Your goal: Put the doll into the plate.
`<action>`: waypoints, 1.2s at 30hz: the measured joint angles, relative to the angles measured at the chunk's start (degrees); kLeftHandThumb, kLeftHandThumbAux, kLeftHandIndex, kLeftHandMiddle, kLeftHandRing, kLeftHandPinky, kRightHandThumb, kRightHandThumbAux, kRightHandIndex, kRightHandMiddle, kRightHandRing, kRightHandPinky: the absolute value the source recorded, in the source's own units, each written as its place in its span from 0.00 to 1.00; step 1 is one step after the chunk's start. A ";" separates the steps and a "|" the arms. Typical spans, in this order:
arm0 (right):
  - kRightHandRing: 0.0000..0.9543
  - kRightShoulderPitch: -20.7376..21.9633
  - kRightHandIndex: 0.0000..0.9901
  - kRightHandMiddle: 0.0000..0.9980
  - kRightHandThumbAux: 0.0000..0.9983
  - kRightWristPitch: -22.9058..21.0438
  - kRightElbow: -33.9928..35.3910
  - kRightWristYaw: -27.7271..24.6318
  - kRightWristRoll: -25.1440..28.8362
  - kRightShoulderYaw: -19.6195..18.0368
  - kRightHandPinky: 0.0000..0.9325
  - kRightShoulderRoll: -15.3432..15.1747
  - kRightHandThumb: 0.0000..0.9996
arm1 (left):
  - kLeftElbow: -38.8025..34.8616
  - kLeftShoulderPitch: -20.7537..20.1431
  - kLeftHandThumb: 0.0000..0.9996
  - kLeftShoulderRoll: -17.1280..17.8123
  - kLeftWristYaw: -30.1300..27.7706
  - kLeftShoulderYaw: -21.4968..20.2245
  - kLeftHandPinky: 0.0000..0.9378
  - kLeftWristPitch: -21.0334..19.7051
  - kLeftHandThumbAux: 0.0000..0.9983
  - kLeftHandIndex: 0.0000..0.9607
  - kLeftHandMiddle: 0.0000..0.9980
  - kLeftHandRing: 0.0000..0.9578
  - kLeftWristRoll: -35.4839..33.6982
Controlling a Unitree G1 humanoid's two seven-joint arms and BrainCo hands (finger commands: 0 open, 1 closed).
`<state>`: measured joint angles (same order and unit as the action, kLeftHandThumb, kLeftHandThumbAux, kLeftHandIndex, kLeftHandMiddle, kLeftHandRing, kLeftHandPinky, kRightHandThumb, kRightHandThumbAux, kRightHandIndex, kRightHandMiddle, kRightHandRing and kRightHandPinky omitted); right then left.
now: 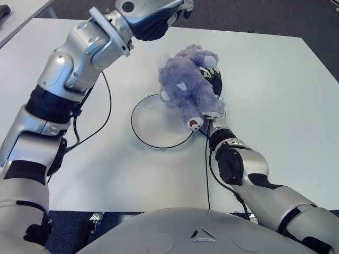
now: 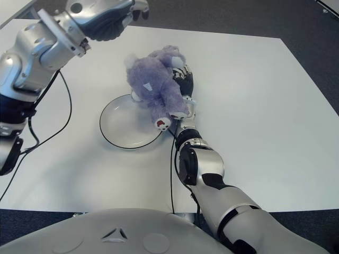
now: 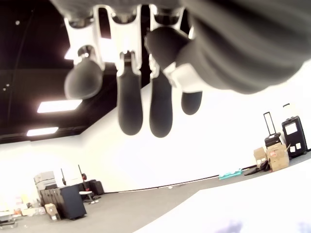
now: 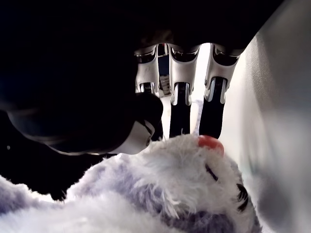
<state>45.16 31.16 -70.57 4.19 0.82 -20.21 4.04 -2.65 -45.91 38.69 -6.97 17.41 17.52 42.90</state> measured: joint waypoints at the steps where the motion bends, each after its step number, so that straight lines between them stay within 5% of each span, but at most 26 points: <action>1: 0.34 0.00 0.23 0.28 0.84 0.00 0.00 0.00 0.00 -0.04 0.36 -0.01 0.88 | -0.60 0.68 0.95 0.13 -0.29 -0.48 0.79 -0.04 0.65 0.41 0.52 0.55 -0.24; 18: 0.33 -0.04 0.21 0.28 0.85 0.00 -0.08 0.11 -0.06 -0.07 0.35 -0.04 0.85 | -4.63 7.02 0.95 -0.54 -1.35 -3.31 0.81 -2.01 0.65 0.41 0.52 0.56 -1.26; 19: 0.34 -0.04 0.21 0.28 0.85 0.00 -0.08 0.10 -0.06 -0.07 0.36 -0.04 0.85 | -4.66 7.11 0.88 -0.57 -1.36 -3.32 0.84 -2.02 0.66 0.42 0.54 0.77 -1.26; 21: 0.34 -0.04 0.22 0.28 0.85 0.00 -0.08 0.08 -0.05 -0.07 0.36 -0.04 0.85 | -4.72 7.21 0.86 -0.63 -1.37 -3.35 0.85 -2.03 0.66 0.42 0.55 0.84 -1.25; 33: 0.34 -0.04 0.23 0.28 0.84 0.00 -0.08 -0.04 -0.04 -0.12 0.34 -0.04 0.88 | -5.36 7.90 0.86 -0.65 -2.04 -3.39 0.88 -2.14 0.66 0.42 0.55 0.85 -1.19; 36: 0.33 -0.04 0.22 0.28 0.84 0.00 -0.08 -0.03 -0.05 -0.09 0.35 -0.04 0.85 | -5.15 8.17 0.85 -0.61 -2.29 -3.40 0.81 -2.13 0.66 0.42 0.55 0.83 -1.19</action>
<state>45.13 31.16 -70.65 4.16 0.76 -20.30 4.00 -7.80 -37.74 38.08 -9.26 14.01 15.39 41.71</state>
